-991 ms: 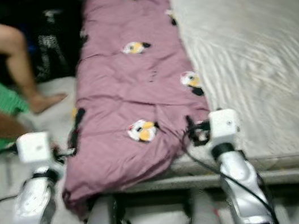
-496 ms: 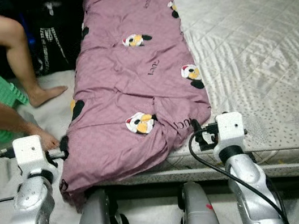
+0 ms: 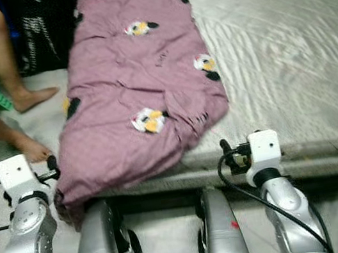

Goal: Clean up the room

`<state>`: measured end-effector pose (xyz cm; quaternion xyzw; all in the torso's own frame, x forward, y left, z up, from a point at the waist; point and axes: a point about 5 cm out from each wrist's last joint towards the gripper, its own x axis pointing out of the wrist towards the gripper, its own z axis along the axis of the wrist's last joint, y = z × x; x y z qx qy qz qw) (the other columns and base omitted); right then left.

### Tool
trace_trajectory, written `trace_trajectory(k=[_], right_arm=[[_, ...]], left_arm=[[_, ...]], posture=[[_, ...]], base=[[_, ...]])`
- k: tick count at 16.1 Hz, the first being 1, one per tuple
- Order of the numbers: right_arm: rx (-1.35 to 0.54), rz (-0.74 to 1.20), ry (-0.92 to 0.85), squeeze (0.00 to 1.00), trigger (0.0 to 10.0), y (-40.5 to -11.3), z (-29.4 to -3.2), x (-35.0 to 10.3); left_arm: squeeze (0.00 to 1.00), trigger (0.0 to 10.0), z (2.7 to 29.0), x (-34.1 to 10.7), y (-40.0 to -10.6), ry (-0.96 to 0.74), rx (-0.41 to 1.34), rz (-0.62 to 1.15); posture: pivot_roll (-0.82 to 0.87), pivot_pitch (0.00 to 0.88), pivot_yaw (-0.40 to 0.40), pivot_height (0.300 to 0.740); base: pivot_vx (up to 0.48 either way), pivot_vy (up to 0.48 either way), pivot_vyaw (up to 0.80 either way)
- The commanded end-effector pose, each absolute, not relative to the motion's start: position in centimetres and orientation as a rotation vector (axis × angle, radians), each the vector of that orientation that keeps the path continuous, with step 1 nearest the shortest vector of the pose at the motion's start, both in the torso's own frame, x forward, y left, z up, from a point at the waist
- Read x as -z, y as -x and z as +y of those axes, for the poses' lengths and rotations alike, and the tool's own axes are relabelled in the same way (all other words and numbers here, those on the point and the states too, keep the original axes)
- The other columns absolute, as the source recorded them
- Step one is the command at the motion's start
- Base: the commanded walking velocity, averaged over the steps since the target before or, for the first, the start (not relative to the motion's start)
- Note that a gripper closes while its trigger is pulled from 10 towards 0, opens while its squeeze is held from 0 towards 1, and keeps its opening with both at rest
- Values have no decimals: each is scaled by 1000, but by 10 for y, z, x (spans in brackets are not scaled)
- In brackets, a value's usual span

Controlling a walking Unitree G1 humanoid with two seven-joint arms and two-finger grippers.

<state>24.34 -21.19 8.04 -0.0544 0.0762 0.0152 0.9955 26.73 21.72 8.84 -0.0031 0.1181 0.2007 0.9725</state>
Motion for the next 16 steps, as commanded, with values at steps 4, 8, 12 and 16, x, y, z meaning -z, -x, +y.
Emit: trace_trajectory(k=[4, 8, 12, 16], right_arm=[[-15, 162, 132, 0, 10000, -237, -223, -84], [-60, 114, 74, 0, 10000, -250, -210, -96], [-133, 111, 20, 0, 10000, -273, -196, -98], [-465, 148, -94, 0, 10000, -290, -154, -105]], left_arm=[[0, 10000, 220, -90, -274, 13, -401, 226], [0, 10000, 207, -91, -269, -27, -314, 201], [0, 10000, 196, -78, -248, -64, -134, 286], [0, 10000, 175, -90, -252, -169, 34, 243]], posture=[[-68, 220, -45, 561], [-53, 218, -40, 561], [1, 228, -30, 561], [7, 232, -11, 561]], base=[[0, 0, 0], [0, 0, 0], [0, 0, 0], [0, 0, 0]])
